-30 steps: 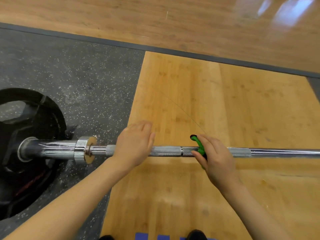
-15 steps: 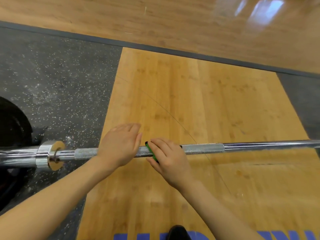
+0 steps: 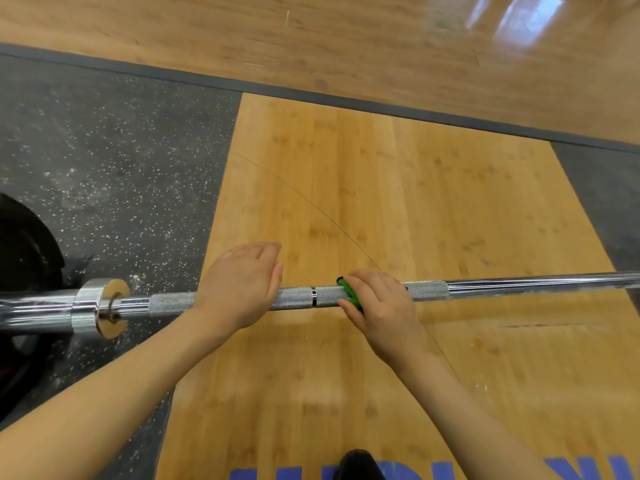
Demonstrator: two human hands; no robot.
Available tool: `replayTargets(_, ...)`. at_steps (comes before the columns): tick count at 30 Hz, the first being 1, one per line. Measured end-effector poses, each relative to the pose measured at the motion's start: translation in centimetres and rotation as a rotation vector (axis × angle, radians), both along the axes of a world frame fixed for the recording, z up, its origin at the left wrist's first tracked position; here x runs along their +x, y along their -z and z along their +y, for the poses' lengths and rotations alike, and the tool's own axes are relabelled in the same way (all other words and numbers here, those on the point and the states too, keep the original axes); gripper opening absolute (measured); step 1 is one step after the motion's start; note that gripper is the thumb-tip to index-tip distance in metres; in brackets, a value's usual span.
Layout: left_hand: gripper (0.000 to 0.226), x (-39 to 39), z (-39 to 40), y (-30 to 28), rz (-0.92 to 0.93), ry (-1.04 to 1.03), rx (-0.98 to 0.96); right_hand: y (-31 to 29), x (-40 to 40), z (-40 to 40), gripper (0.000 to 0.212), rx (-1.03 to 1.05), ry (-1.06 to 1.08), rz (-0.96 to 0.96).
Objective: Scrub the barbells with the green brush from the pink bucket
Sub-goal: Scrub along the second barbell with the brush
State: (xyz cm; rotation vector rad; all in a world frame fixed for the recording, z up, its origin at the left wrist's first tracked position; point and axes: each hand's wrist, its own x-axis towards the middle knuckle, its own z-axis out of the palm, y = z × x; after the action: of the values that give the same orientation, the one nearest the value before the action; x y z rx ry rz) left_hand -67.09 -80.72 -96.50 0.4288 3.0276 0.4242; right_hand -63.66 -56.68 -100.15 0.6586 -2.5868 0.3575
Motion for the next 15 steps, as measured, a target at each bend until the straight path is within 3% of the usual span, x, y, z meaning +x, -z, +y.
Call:
replayTargets(5, 0.052, -0.3, -0.1, 0.2, 0.001, -0.004, 0.003, 0.1, -0.6, -3.2, 0.044, 0.047, -0.131, 0.059)
replayTargets(15, 0.054, -0.5, -0.2, 0.3, -0.002, 0.000, 0.003, 0.1, -1.0, 0.1, 0.043, 0.038, -0.119, 0.035)
